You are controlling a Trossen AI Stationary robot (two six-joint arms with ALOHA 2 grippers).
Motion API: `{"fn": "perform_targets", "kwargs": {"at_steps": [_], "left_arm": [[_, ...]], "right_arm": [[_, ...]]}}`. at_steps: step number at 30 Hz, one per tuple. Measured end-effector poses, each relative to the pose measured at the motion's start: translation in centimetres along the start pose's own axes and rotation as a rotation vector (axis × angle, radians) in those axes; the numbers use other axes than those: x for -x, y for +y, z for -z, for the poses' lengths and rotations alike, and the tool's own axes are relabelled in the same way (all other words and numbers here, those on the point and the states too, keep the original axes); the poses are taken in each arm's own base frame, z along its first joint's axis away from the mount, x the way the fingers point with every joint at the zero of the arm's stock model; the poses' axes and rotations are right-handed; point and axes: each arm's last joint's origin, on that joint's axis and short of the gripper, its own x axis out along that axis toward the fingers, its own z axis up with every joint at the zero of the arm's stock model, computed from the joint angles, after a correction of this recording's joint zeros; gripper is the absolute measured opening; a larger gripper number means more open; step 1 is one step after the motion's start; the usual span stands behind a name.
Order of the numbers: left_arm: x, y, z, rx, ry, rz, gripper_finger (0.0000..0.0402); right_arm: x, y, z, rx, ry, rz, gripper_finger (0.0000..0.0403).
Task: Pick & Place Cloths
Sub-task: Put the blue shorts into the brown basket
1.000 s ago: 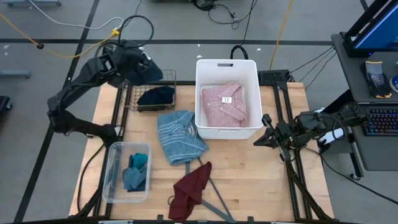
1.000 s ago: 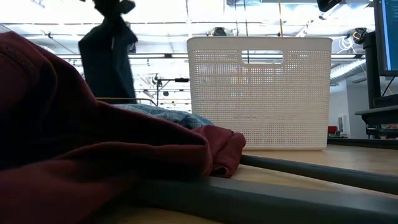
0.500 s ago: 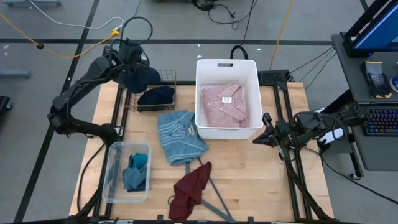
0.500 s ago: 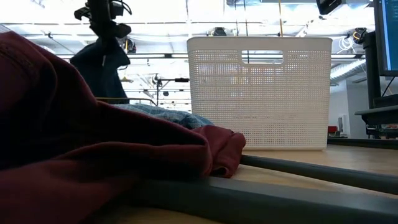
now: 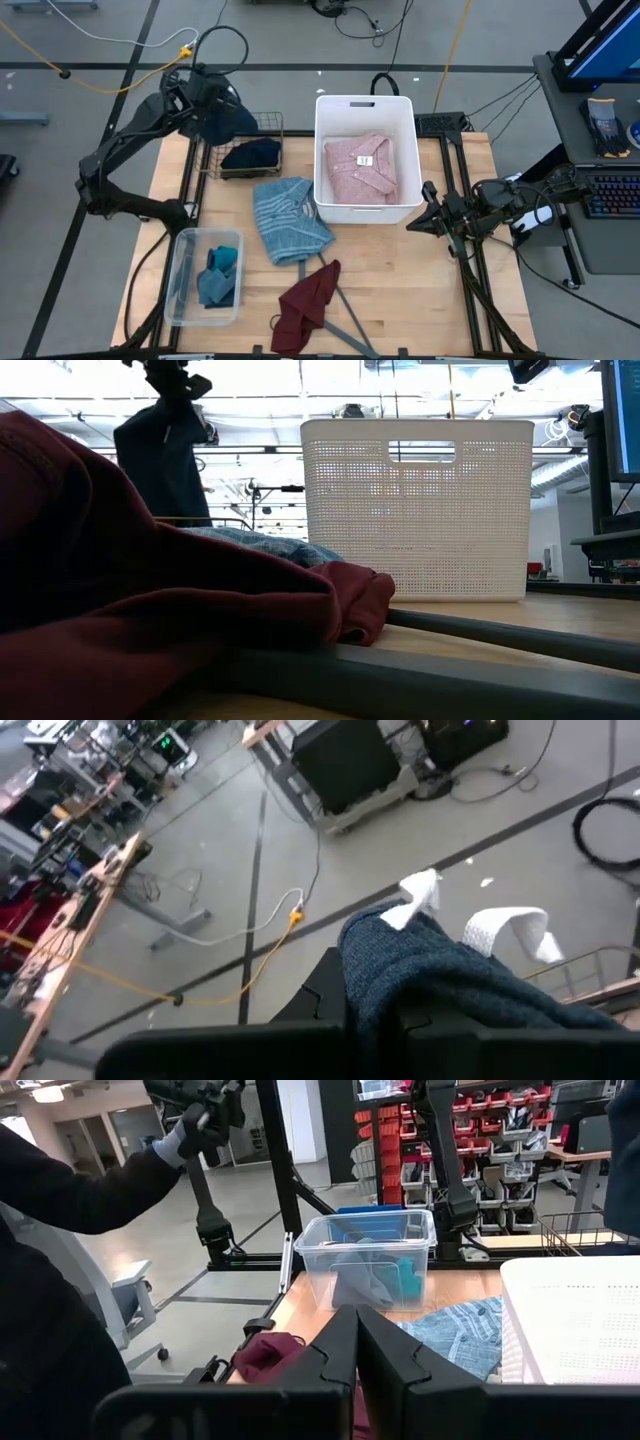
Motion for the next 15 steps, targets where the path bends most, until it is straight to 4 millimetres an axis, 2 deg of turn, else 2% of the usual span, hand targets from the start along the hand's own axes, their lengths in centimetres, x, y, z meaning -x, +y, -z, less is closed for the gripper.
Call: {"fn": "perform_targets", "kwargs": {"at_steps": [8,15], "left_arm": [[0.9,0.1,-0.3,-0.062,-0.026,-0.057,0.0003],[1.7,0.1,-0.7,-0.096,-0.067,-0.234,0.0003]], "right_arm": [[0.0,0.0,0.0,0.000,0.001,-0.002,0.0000],[0.0,0.0,0.0,0.000,0.000,-0.002,0.0000]]}}
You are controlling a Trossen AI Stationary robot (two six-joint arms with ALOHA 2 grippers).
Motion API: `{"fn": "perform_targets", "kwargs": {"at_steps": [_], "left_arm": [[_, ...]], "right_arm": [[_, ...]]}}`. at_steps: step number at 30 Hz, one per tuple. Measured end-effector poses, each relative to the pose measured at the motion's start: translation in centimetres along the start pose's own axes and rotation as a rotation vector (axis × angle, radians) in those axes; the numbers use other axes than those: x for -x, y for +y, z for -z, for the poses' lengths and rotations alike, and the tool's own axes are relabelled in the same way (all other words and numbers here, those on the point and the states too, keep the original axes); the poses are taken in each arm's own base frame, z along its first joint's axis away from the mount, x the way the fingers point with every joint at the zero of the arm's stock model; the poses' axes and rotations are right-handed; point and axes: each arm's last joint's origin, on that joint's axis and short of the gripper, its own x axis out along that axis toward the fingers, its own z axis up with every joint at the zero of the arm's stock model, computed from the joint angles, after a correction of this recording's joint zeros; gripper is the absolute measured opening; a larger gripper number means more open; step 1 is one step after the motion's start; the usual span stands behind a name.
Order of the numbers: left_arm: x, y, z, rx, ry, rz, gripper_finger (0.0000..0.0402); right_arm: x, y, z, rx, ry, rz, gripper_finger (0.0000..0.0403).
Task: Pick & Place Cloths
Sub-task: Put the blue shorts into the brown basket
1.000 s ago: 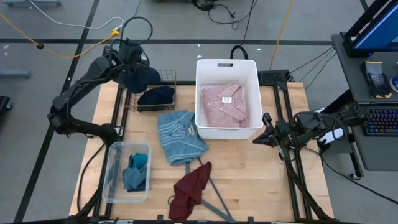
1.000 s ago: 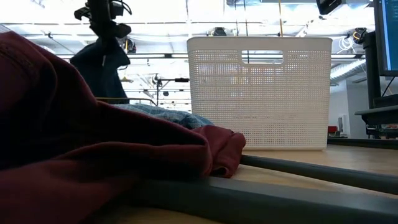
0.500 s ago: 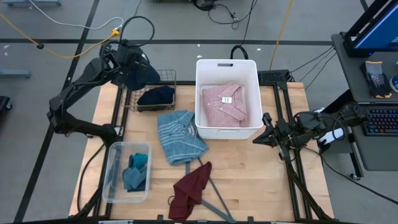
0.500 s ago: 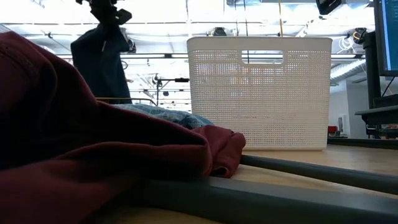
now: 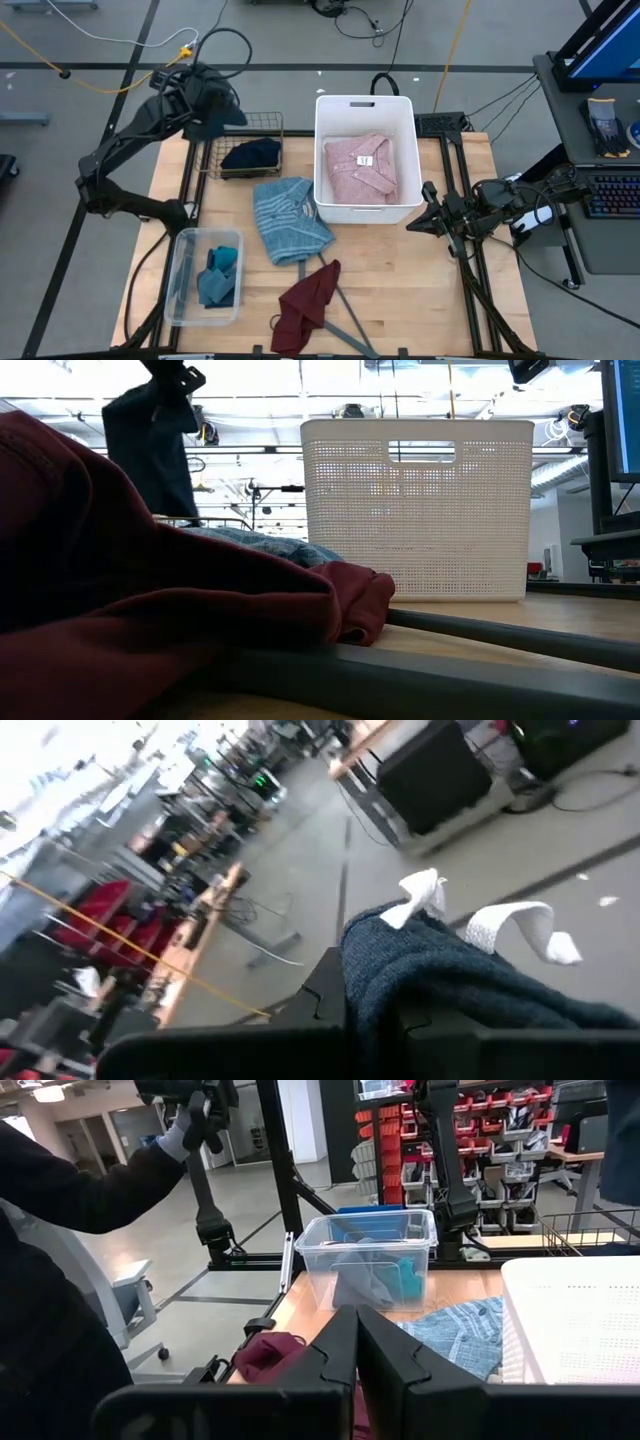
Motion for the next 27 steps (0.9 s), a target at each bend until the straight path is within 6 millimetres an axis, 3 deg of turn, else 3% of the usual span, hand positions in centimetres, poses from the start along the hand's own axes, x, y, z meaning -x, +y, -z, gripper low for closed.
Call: {"fn": "perform_targets", "kwargs": {"at_steps": [9,27], "left_arm": [[0.6,-0.3,-0.6,-0.025,-0.044,0.036,0.0003],[1.2,-1.1,2.0,-0.139,0.068,0.150,0.0003]], "right_arm": [[0.0,0.0,0.0,0.001,0.000,0.002,0.0000],[0.0,0.0,0.0,0.001,0.000,0.003,0.0000]]}}
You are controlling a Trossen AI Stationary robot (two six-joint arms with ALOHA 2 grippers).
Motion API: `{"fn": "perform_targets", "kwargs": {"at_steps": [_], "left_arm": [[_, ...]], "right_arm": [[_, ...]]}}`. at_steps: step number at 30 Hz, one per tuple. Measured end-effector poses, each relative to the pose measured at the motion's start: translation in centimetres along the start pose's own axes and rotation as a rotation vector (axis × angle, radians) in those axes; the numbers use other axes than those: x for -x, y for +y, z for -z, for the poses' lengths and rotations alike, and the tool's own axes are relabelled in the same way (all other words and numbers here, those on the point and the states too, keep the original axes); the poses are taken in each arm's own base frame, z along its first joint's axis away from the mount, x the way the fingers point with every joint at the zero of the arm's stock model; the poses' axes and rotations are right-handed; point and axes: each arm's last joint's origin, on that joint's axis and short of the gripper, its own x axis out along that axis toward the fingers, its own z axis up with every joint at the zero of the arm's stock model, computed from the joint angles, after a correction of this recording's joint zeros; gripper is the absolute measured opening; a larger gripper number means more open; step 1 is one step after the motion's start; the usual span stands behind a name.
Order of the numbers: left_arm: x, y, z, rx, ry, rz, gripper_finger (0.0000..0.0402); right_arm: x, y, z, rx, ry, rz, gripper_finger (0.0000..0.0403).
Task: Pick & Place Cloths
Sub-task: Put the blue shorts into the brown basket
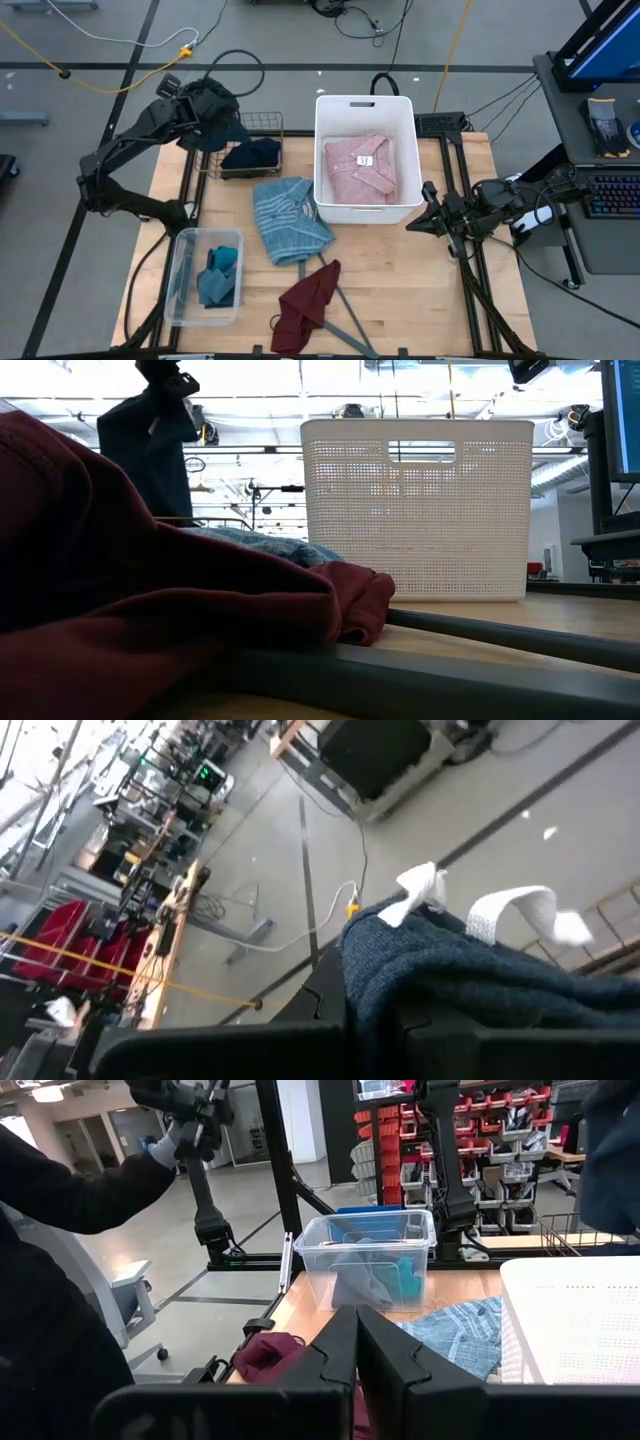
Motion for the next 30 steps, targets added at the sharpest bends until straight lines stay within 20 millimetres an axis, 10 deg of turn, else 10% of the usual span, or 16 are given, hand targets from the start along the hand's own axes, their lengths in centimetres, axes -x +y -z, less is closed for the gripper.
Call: {"fn": "perform_targets", "kwargs": {"at_steps": [30], "left_arm": [[-11.5,-12.9,4.3,-0.020,0.310,0.466,0.0003]], "right_arm": [[0.0,0.0,0.0,-0.012,0.000,-0.003,0.0000]]}}
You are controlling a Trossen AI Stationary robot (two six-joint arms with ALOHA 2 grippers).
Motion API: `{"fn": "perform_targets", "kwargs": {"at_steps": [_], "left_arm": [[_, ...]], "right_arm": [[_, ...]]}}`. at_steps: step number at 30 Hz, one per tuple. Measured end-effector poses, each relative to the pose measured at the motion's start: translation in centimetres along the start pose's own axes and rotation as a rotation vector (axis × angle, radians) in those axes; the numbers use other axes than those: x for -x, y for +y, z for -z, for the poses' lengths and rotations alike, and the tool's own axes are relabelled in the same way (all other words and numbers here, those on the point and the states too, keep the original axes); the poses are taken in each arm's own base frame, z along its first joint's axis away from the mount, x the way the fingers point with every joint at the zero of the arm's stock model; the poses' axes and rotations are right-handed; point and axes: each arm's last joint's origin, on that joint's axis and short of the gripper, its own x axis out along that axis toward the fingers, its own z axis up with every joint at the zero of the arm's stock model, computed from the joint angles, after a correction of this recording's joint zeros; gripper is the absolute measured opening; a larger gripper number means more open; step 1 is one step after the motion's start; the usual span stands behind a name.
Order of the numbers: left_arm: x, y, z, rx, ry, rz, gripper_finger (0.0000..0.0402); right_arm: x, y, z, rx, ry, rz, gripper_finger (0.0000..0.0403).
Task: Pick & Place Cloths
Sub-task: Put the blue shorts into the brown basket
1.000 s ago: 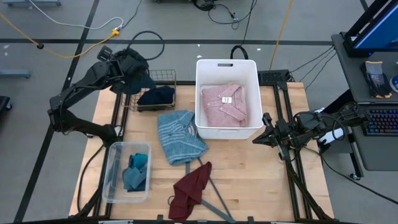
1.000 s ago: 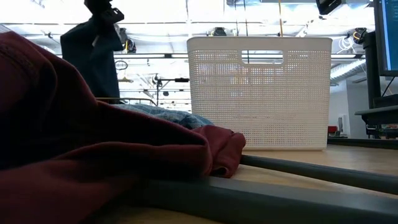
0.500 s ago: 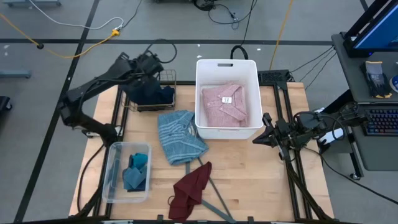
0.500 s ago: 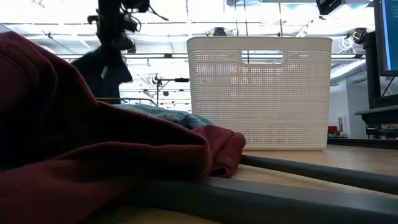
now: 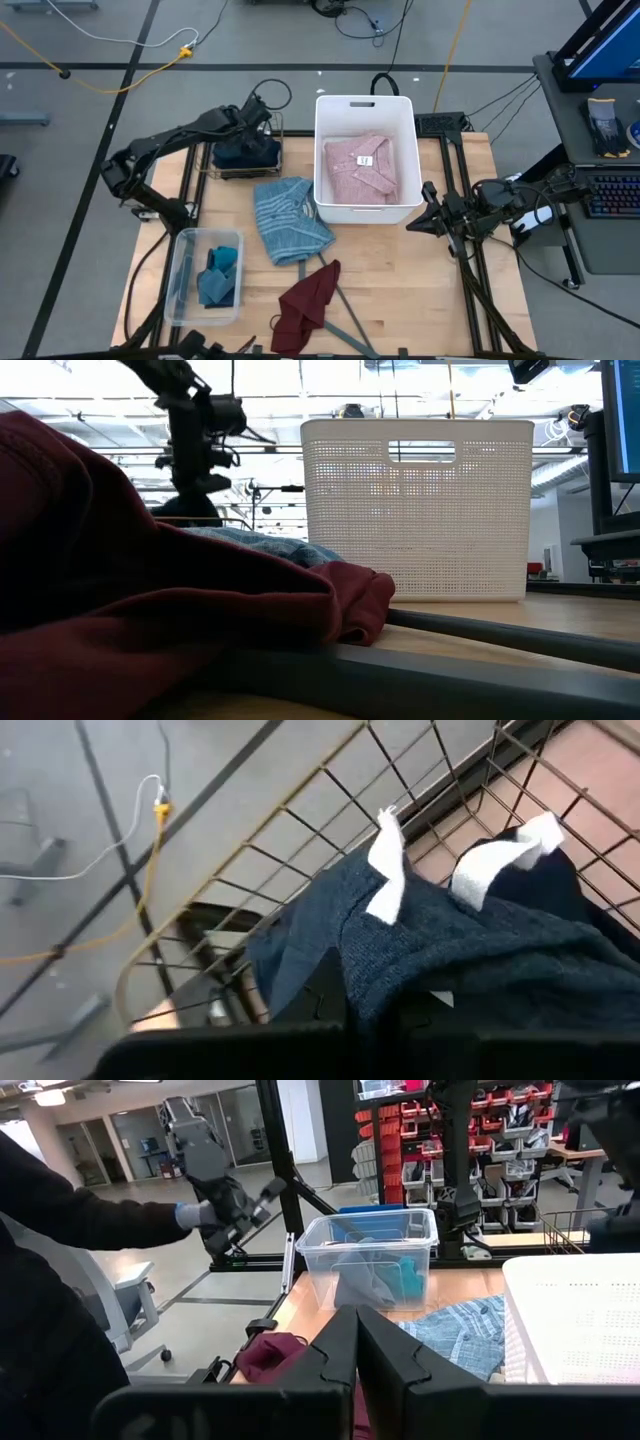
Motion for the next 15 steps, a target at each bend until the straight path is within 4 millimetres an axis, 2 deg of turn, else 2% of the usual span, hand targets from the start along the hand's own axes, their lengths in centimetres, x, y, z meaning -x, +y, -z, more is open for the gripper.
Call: {"fn": "perform_targets", "kwargs": {"at_steps": [8,15], "left_arm": [[-3.2,0.6,0.9,0.038,-0.033,0.121,0.0019],[-4.4,1.5,1.5,0.068,-0.013,0.211,0.0027]], "right_arm": [[0.0,0.0,0.0,-0.002,0.000,0.002,0.0000],[0.0,0.0,0.0,-0.022,-0.004,0.002,0.0000]]}}
